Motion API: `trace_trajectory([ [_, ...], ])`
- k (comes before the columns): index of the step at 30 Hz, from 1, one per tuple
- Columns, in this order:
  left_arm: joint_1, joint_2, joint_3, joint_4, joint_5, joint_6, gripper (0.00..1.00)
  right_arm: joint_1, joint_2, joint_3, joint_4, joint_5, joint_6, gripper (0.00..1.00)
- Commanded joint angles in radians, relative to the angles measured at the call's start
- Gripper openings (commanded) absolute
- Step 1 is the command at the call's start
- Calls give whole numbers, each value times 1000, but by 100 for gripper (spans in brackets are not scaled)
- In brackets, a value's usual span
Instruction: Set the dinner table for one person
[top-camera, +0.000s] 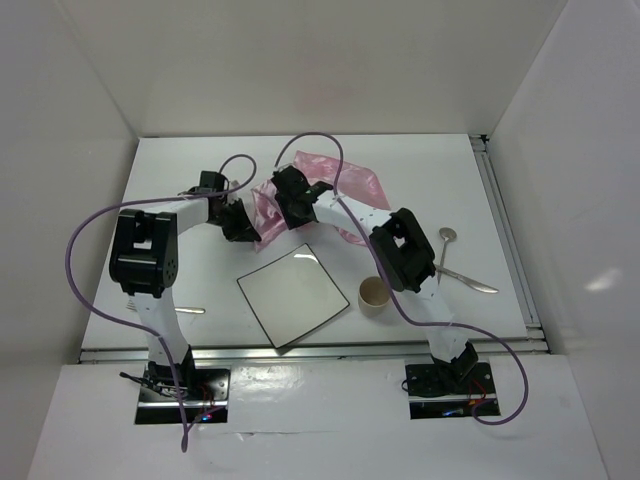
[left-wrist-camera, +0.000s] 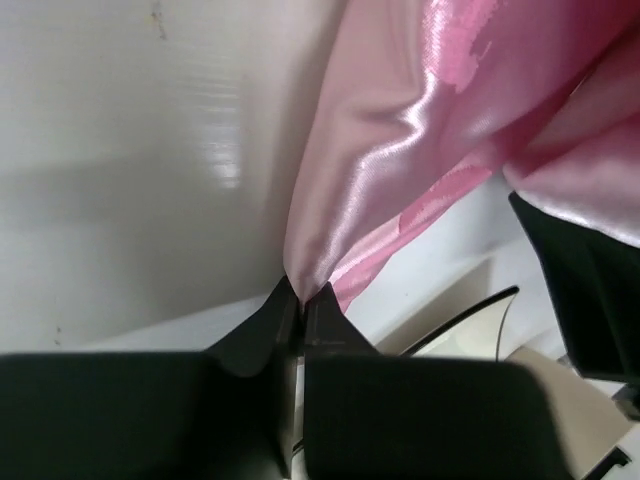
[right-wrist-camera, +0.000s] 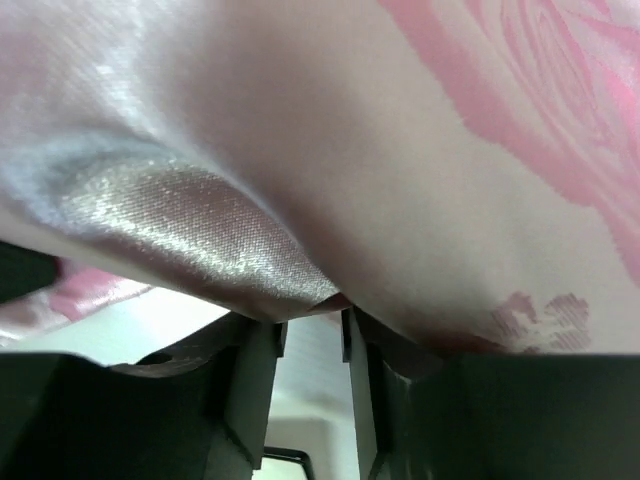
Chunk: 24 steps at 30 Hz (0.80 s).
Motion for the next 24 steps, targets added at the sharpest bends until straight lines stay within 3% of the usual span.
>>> trace_trajectory([
  [1,-4,4,28,-10,-24,10,0,-6,5,9,9,-8,1,37],
  [4,-4,-19,71,-45,-44,10,0,-6,-4,33,-4,27,10,2],
  [5,5,-31,111,-69,-44,10,0,-6,-4,44,-16,27,10,0],
  [10,42,-85,284,-175,-44,22,0,-49,-94,117,-53,45,0,0],
  [18,85,-156,531,-272,-73,43,0,-228,-372,15,4,-37,18,0],
  [24,120,-119,815,-395,-39,43,0,-390,-475,206,-74,-175,27,0],
])
